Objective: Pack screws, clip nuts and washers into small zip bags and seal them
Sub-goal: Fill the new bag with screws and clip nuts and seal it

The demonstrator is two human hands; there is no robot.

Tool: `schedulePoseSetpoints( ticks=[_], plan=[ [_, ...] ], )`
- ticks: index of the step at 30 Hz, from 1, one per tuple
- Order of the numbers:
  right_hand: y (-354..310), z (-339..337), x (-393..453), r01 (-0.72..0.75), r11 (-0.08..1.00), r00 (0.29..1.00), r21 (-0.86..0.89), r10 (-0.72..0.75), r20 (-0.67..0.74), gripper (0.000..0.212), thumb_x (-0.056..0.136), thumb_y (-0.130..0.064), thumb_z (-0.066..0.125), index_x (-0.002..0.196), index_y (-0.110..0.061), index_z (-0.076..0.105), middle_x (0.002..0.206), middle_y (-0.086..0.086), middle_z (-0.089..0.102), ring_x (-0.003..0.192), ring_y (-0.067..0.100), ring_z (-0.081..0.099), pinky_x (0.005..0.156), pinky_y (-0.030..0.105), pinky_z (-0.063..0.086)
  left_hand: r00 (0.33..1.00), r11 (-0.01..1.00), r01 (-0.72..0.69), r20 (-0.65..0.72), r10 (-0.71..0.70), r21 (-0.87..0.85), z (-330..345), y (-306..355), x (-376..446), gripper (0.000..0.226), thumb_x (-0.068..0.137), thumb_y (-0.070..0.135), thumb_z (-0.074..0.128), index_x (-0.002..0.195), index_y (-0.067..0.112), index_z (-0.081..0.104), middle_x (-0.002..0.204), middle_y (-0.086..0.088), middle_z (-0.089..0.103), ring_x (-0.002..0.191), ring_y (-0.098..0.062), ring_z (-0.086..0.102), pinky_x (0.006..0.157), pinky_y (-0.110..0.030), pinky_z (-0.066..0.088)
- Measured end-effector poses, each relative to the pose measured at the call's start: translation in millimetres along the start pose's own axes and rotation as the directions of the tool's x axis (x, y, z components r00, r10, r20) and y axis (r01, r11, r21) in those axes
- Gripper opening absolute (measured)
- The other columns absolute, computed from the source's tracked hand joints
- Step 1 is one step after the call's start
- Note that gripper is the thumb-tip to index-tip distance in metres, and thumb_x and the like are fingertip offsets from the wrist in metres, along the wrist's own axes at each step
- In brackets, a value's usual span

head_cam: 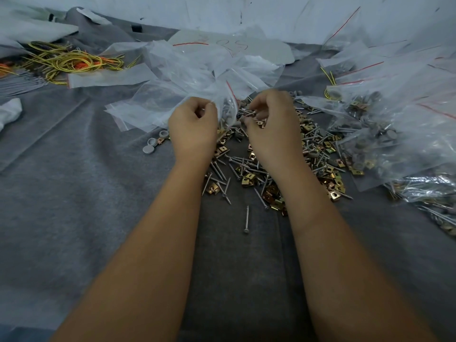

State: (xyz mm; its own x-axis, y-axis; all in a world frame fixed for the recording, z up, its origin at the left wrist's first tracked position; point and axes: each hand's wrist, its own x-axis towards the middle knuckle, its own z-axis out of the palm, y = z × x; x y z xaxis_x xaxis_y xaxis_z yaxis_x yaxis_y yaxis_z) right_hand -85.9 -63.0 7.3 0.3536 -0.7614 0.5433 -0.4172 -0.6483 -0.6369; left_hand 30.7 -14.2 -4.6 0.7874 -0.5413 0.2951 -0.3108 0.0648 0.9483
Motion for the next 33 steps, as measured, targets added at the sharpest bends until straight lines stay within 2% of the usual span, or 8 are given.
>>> schedulePoseSetpoints(
  ticks=[3, 5, 7, 9, 16, 22, 30, 33],
  plan=[
    [2.5, -0.5, 0.1, 0.083, 0.980, 0.980, -0.181, -0.047, 0.193, 0.027, 0.087, -0.001, 0.058, 0.090, -0.025, 0.071, 0.102, -0.003, 0.052, 0.097, 0.015, 0.052, 0.079, 0.029, 0.043, 0.994, 0.998, 0.037, -0.105, -0.041, -0.042, -3.0, -0.4, 3.9, 0.016, 0.090, 0.014, 0.058, 0.078, 0.021, 0.064, 0.062, 0.009, 0.055, 0.050, 0.002, 0.044, 0.052, -0.012, 0.036],
    [-0.8, 0.5, -1.1, 0.215, 0.952, 0.920, -0.216, -0.123, 0.373, 0.041, 0.086, 0.005, 0.051, 0.095, -0.027, 0.076, 0.105, 0.003, 0.061, 0.104, 0.023, 0.054, 0.087, 0.038, 0.045, 0.989, 0.995, 0.052, -0.134, -0.064, -0.091, -3.7, 0.5, 5.2, 0.014, 0.090, 0.013, 0.058, 0.079, 0.019, 0.065, 0.062, 0.009, 0.055, 0.049, 0.003, 0.044, 0.052, -0.011, 0.036],
    [-4.8, 1.9, -2.5, 0.312, 0.915, 0.849, -0.255, -0.149, 0.507, 0.052, 0.084, 0.008, 0.047, 0.105, -0.031, 0.075, 0.108, 0.003, 0.065, 0.108, 0.026, 0.053, 0.093, 0.042, 0.044, 0.988, 0.992, 0.057, -0.139, -0.073, -0.116, -3.7, 1.4, 5.3, 0.013, 0.090, 0.012, 0.059, 0.079, 0.016, 0.066, 0.061, 0.008, 0.054, 0.049, 0.003, 0.044, 0.052, -0.011, 0.036],
    [-5.8, 2.2, -2.8, 0.335, 0.893, 0.831, -0.302, -0.128, 0.542, 0.054, 0.086, 0.006, 0.047, 0.113, -0.034, 0.071, 0.114, 0.001, 0.065, 0.112, 0.025, 0.051, 0.098, 0.043, 0.041, 0.989, 0.989, 0.058, -0.130, -0.076, -0.133, -3.6, 1.9, 4.8, 0.013, 0.090, 0.011, 0.059, 0.080, 0.015, 0.066, 0.061, 0.007, 0.054, 0.048, 0.003, 0.045, 0.052, -0.010, 0.037],
    [-2.4, -5.2, -3.5, 0.235, 0.899, 0.892, -0.371, -0.048, 0.449, 0.027, 0.089, -0.016, 0.062, 0.112, -0.026, 0.070, 0.113, 0.002, 0.068, 0.110, 0.025, 0.057, 0.098, 0.042, 0.044, 0.992, 0.985, 0.059, -0.102, -0.076, -0.161, -2.6, 2.5, 2.1, 0.012, 0.090, 0.010, 0.058, 0.083, 0.013, 0.068, 0.057, 0.006, 0.050, 0.045, 0.002, 0.041, 0.048, -0.010, 0.033],
    [1.8, -1.7, -3.7, 0.243, 0.829, 0.924, -0.503, -0.039, 0.382, 0.021, 0.091, -0.033, 0.060, 0.106, -0.026, 0.073, 0.105, 0.003, 0.066, 0.108, 0.027, 0.052, 0.091, 0.037, 0.038, 0.990, 0.980, 0.076, -0.100, -0.096, -0.184, -2.2, 1.7, 2.9, 0.011, 0.090, 0.011, 0.059, 0.083, 0.013, 0.068, 0.057, 0.006, 0.048, 0.047, -0.001, 0.039, 0.049, -0.014, 0.034],
    [1.5, -1.4, -2.7, 0.173, 0.869, 0.938, -0.463, -0.002, 0.346, 0.012, 0.090, -0.021, 0.063, 0.100, -0.023, 0.070, 0.105, 0.001, 0.067, 0.107, 0.025, 0.052, 0.092, 0.037, 0.038, 0.997, 0.971, 0.071, -0.019, -0.078, -0.228, -2.6, 1.9, 2.1, 0.019, 0.089, 0.009, 0.059, 0.080, 0.021, 0.071, 0.057, 0.005, 0.052, 0.045, -0.001, 0.039, 0.048, -0.013, 0.036],
    [0.6, -4.1, -3.3, 0.074, 0.917, 0.982, -0.393, 0.001, 0.187, 0.009, 0.088, -0.018, 0.062, 0.095, -0.020, 0.069, 0.098, 0.000, 0.067, 0.094, 0.022, 0.058, 0.084, 0.036, 0.046, 0.998, 0.982, 0.051, 0.035, -0.046, -0.183, -0.9, 1.9, -0.2, 0.019, 0.088, 0.008, 0.058, 0.084, 0.020, 0.072, 0.066, 0.007, 0.060, 0.050, 0.005, 0.048, 0.051, -0.010, 0.040]
  ],
)
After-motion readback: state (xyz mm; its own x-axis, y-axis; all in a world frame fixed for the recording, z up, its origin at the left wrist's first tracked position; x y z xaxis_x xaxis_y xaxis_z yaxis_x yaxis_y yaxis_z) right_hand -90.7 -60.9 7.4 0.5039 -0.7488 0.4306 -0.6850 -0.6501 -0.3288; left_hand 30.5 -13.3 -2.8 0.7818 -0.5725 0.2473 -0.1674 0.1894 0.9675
